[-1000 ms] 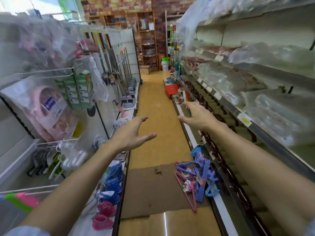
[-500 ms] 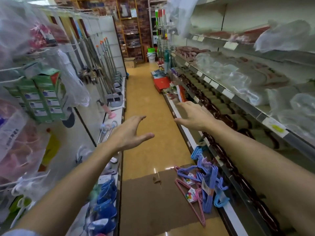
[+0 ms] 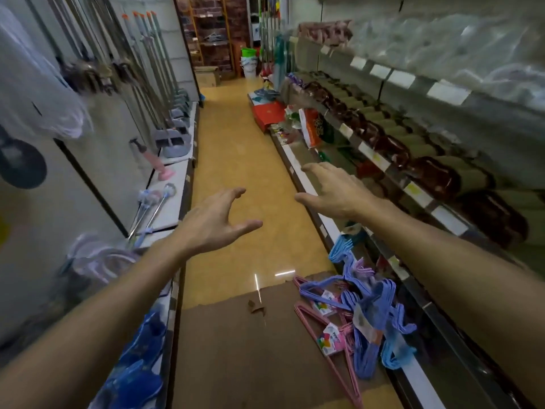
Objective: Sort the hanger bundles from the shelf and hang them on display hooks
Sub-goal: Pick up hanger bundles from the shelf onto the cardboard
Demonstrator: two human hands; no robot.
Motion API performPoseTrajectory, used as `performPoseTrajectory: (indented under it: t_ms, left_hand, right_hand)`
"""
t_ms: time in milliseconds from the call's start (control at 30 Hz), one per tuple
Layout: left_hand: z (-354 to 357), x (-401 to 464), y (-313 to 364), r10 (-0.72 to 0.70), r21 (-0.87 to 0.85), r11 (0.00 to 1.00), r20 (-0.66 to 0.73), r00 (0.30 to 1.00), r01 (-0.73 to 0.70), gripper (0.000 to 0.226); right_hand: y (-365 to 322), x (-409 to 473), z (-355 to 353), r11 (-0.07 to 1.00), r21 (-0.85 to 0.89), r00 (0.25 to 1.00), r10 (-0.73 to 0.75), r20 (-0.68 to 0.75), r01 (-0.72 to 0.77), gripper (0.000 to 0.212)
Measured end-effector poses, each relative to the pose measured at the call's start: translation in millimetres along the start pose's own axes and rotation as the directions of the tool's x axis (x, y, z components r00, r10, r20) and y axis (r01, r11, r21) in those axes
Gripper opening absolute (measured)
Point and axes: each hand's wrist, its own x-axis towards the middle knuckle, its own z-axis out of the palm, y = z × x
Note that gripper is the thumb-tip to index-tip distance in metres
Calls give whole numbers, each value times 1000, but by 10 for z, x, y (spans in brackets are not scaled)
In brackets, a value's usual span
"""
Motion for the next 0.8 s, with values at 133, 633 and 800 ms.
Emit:
performPoseTrajectory:
  t_ms: [133,633,800]
  left_hand:
    - [939,69,-299,-13,-47,999,-18,1000,12,93]
    - [4129,-474,-1163,-69,-72,995,-51,996,66,87]
    - [4756,-593,-1109,-61,-136,989,-77,995,50,84]
  right_hand:
    - [458,55,831,999,43,1000,16,-13,-15,72]
    - [1661,-343,3985,989,145,998,17,-53,-10,71]
    - [1895,-542,4470,985,175,998,24,-62,-13,71]
